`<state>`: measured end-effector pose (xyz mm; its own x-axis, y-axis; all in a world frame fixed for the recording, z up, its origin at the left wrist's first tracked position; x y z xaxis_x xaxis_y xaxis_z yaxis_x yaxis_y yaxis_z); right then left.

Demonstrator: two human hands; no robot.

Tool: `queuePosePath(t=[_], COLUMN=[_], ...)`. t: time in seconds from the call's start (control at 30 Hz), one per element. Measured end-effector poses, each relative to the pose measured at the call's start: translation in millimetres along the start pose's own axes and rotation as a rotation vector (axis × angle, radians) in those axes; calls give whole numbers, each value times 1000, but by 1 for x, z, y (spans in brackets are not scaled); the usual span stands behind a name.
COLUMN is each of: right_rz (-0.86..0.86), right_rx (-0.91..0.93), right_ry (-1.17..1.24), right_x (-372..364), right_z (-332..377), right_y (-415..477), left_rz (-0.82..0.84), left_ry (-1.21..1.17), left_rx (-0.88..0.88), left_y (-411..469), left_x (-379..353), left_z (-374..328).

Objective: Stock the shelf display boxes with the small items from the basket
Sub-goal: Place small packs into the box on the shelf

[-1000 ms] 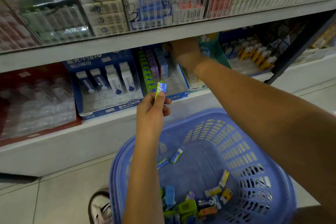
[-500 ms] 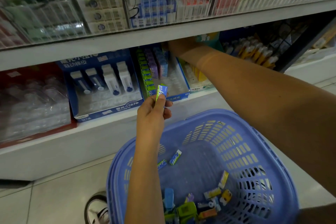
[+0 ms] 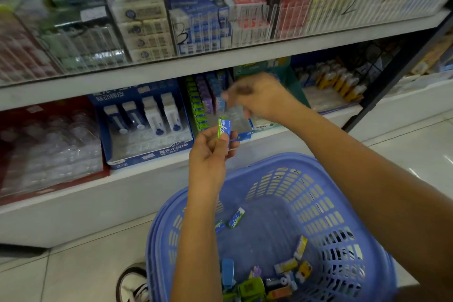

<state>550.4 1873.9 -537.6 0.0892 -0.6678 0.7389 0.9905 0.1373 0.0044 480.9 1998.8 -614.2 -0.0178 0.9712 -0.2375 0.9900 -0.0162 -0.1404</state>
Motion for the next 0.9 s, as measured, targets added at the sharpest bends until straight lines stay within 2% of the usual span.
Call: queuePosePath(t=[0.07,0.13,0.23,0.3,0.4,0.47,0.53,0.73,0.9], right_rz=[220,262,124,-69,-359,-387,-378,-240,-108], right_rx=[-2,-6,-38,-76,-69,-43,3,67,36], right_ry=[245,318,364,350,82,-212,-362,-494,-526], right_x=[-9,-11,2,17,36,30,20,-3,-7], right_z=[-1,-6,-18,-30,-38,-33,-26,-26,-30], right_y=[-27,-38,-33,-21,8,31,48,75,87], left_rz=[-25,-29,-58,-63,28,110,145,171,174], left_ry=[35,71,175,418,853,1044,1153,1170,1125], left_rx=[-45,-80,-148,-216,-257,-250,-247,-263,-258], left_y=[1,1,0,1,6,8,7,8,8], left_x=[-2,-6,-10,-12,-19,-23,-24,-23,-21], left_z=[-3,-5,-7,-7,-1,8,13,13,15])
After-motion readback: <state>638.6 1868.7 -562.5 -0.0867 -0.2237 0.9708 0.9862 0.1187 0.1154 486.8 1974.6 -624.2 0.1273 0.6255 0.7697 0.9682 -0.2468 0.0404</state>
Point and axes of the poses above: each hand's wrist, its own y-axis towards the middle knuckle, its own x-axis out of the back of the hand, z = x × y, the point moved 6 cm from there along y, towards the middle knuckle, and after that the axes turned 1 degree about -z, right-handed, at the moved point
